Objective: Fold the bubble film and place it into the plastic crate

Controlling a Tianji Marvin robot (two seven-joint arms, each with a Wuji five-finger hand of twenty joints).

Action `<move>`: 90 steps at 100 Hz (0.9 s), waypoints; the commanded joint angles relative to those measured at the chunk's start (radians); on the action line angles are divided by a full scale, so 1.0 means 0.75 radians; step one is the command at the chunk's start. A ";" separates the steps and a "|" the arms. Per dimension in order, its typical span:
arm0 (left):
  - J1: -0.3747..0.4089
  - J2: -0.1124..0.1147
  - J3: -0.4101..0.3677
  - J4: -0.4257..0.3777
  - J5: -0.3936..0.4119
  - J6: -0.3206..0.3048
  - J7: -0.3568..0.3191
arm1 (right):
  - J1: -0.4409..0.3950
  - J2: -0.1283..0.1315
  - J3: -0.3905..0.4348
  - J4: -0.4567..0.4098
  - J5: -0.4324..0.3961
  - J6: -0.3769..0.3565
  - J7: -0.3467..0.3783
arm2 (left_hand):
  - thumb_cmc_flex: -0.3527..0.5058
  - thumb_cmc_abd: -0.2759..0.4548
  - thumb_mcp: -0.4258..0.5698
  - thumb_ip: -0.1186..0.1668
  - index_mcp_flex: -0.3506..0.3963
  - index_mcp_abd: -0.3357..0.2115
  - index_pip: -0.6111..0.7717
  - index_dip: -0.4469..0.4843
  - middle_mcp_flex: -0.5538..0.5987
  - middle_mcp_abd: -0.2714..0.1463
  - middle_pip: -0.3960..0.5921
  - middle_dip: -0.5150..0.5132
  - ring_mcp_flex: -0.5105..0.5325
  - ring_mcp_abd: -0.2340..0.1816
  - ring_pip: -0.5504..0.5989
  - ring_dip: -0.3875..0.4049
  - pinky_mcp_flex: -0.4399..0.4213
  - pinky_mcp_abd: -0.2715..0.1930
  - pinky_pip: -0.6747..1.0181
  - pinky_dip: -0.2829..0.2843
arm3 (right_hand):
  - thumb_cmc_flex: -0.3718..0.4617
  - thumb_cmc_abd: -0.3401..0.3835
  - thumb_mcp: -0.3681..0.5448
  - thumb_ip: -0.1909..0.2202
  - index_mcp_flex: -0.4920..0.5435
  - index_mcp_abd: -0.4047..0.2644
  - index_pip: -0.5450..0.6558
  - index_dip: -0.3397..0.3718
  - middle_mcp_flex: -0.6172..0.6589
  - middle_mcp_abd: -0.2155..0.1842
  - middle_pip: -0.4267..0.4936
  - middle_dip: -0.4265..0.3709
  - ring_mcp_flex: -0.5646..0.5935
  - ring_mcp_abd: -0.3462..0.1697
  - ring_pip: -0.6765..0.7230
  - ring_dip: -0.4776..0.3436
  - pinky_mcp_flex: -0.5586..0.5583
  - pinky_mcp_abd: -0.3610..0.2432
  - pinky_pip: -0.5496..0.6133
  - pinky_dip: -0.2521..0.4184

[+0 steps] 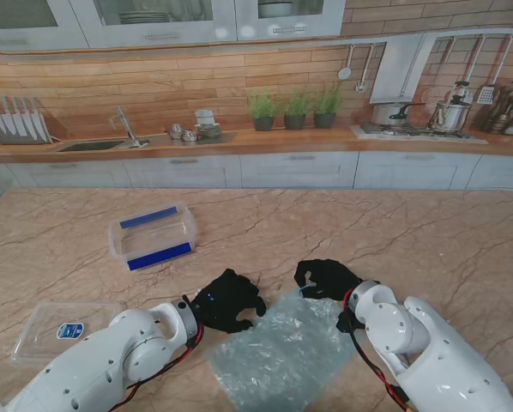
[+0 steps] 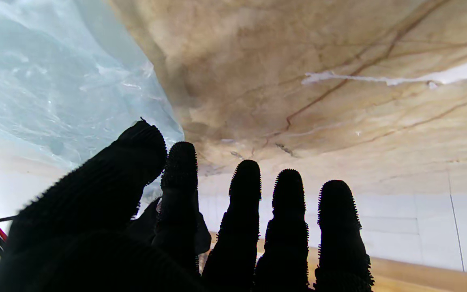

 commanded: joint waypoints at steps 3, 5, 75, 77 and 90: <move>0.014 0.001 -0.010 -0.021 0.012 0.006 0.013 | -0.023 -0.019 0.001 -0.016 0.022 0.060 0.023 | -0.015 0.053 -0.033 -0.004 -0.002 0.007 -0.008 -0.002 -0.027 0.015 -0.020 -0.012 -0.045 -0.002 -0.020 -0.016 -0.020 -0.015 -0.019 0.013 | 0.061 0.031 0.056 -0.013 -0.022 0.011 0.068 0.025 0.037 0.070 0.063 0.006 0.130 0.090 0.101 0.019 0.088 0.111 0.170 -0.138; 0.017 0.001 -0.013 -0.023 0.014 0.006 0.015 | -0.023 -0.021 0.002 -0.021 0.041 0.080 0.026 | -0.015 0.054 -0.035 -0.004 -0.002 0.008 -0.009 -0.001 -0.030 0.017 -0.022 -0.013 -0.046 -0.001 -0.020 -0.016 -0.020 -0.015 -0.019 0.013 | 0.065 0.031 0.059 -0.018 -0.024 0.017 0.071 0.027 0.041 0.081 0.074 0.011 0.152 0.099 0.125 0.029 0.107 0.118 0.207 -0.136; 0.096 -0.033 -0.155 -0.094 -0.058 0.040 0.097 | 0.023 -0.108 0.021 -0.009 0.276 0.286 -0.173 | -0.015 0.109 -0.117 0.019 0.010 0.038 -0.067 -0.001 0.018 0.027 -0.057 -0.049 -0.015 0.018 -0.038 -0.033 -0.009 0.006 -0.022 0.013 | 0.123 -0.144 0.217 -0.114 0.026 0.064 0.076 -0.026 0.032 0.087 0.412 0.149 0.254 -0.005 0.852 0.440 0.234 -0.077 0.786 -0.091; 0.097 -0.035 -0.155 -0.096 -0.069 0.039 0.092 | 0.025 -0.112 0.022 -0.007 0.280 0.288 -0.185 | -0.018 0.114 -0.119 0.020 0.009 0.042 -0.071 -0.002 0.022 0.027 -0.057 -0.050 -0.010 0.018 -0.037 -0.033 -0.006 0.007 -0.021 0.014 | 0.123 -0.144 0.217 -0.114 0.026 0.064 0.077 -0.027 0.031 0.087 0.414 0.149 0.253 -0.005 0.854 0.440 0.235 -0.077 0.788 -0.090; 0.094 -0.043 -0.146 -0.105 -0.140 0.044 0.050 | 0.045 -0.136 0.020 0.009 0.293 0.297 -0.268 | -0.025 0.137 -0.131 0.033 0.016 0.083 -0.098 -0.009 0.052 0.038 -0.065 -0.055 0.015 0.025 -0.031 -0.030 0.018 0.012 -0.005 0.022 | 0.125 -0.141 0.218 -0.110 0.032 0.066 0.084 -0.030 0.027 0.093 0.422 0.152 0.249 -0.001 0.867 0.442 0.228 -0.073 0.798 -0.088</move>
